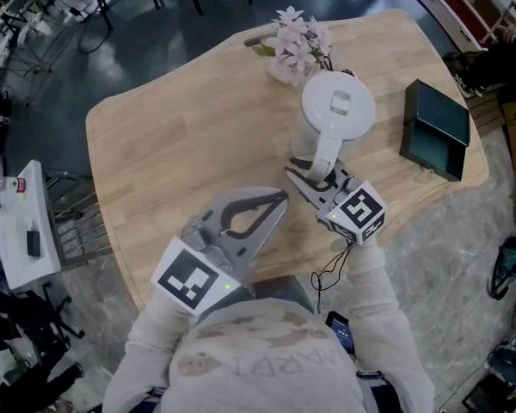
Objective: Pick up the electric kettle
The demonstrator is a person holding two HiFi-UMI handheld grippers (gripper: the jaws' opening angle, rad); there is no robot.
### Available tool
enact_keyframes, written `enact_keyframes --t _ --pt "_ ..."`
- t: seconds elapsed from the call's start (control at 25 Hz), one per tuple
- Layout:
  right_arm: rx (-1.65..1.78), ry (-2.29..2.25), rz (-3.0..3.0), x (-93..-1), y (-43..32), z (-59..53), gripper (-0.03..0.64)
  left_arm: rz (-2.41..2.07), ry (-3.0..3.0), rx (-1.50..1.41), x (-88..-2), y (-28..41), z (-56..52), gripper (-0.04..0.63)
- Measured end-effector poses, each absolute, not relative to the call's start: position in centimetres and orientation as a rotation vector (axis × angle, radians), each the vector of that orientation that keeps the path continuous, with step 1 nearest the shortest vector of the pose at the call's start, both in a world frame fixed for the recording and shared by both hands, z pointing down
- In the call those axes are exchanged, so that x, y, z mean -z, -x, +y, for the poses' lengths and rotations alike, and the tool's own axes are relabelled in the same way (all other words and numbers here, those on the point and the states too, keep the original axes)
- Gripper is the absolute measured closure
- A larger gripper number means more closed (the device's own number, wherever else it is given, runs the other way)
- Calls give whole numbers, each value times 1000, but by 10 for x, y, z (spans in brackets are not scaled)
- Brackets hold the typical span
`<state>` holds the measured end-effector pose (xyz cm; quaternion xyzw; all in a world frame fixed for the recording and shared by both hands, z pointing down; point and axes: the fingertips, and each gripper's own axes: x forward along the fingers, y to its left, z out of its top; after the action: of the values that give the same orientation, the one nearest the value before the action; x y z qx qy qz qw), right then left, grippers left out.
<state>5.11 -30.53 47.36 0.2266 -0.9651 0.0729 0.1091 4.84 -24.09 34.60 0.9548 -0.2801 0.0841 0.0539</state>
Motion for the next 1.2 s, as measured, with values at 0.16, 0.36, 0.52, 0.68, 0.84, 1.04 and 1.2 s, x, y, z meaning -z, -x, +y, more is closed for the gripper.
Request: enact_keyframes --t 0.16,0.36,0.52,0.68,0.84,1.04,1.2 --pt "-184 -647 -2847 -466 -46 -305 541 -863 -2899 -256 -346 -45 -240 583" --pt "-148 -662 -2887 -441 -47 -300 541 -864 -2907 -240 -343 -43 -238 583" --pt "-93 -660 -2897 -418 -45 -286 541 -857 -2915 -219 -336 -41 -232 583" --pt "-63 -687 -2918 -395 -44 -263 541 -843 -2942 -196 -326 -38 -221 583" --pt "-48 -729 -2933 -372 -43 -235 540 -823 -2973 -180 -316 -33 -203 583" --pt "-39 -772 -2925 -353 -40 -194 540 -787 -3017 -135 -302 -28 -175 584" --pt "-28 -808 -2920 -342 -33 -161 540 -757 -3036 -112 -296 -21 -151 583"
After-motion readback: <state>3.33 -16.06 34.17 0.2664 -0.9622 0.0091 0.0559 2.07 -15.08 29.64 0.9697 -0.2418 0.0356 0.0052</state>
